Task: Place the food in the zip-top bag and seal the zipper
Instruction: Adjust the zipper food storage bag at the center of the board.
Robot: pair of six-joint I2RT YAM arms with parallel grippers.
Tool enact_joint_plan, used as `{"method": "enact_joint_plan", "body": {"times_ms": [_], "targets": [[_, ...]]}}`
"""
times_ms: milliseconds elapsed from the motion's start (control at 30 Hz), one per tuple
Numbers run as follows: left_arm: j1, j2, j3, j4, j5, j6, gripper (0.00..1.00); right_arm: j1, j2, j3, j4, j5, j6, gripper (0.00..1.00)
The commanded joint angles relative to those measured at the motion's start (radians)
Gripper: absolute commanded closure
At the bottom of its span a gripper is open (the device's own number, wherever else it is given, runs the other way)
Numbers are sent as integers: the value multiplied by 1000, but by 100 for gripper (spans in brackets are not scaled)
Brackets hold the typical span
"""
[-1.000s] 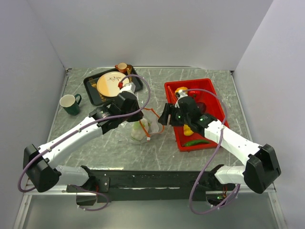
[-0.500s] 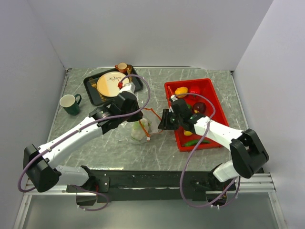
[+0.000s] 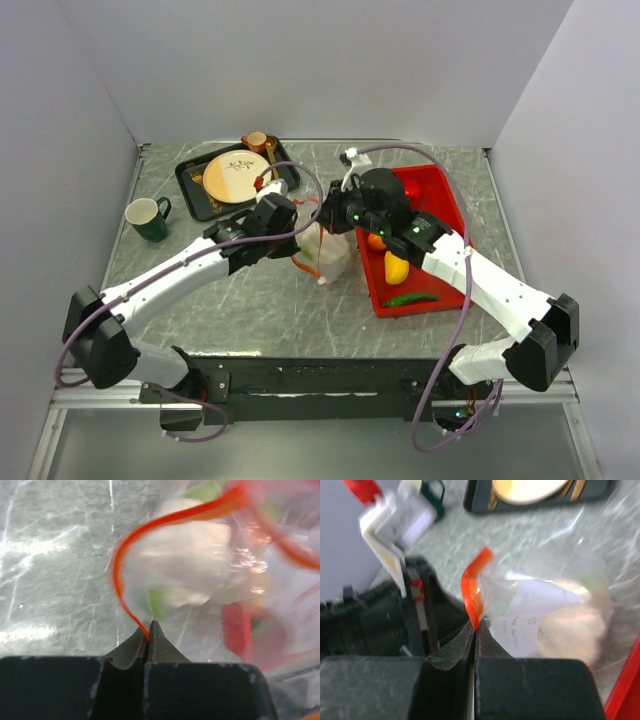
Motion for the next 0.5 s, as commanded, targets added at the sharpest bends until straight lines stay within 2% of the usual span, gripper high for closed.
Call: {"method": "enact_joint_plan", "body": {"times_ms": [0, 67, 133, 200, 267, 333, 467], "targets": [[-8, -211, 58, 38, -92, -15, 94, 1, -62, -1, 19, 78, -16, 100], [38, -273, 50, 23, -132, -20, 94, -1, -32, 39, -39, 97, -26, 100], [54, -325, 107, -57, -176, -32, 96, 1, 8, 97, -99, 80, -16, 99], [55, -359, 150, -89, -201, -26, 93, 2, 43, 111, -91, 28, -17, 99], [57, -371, 179, -144, -202, -44, 97, 2, 61, 119, -75, -45, -10, 98], [57, -402, 164, -131, -186, -35, 92, 4, 88, 123, -48, -81, 13, 98], [58, -399, 126, -154, -187, -54, 88, 3, 120, 97, 5, -118, 43, 94]]}}
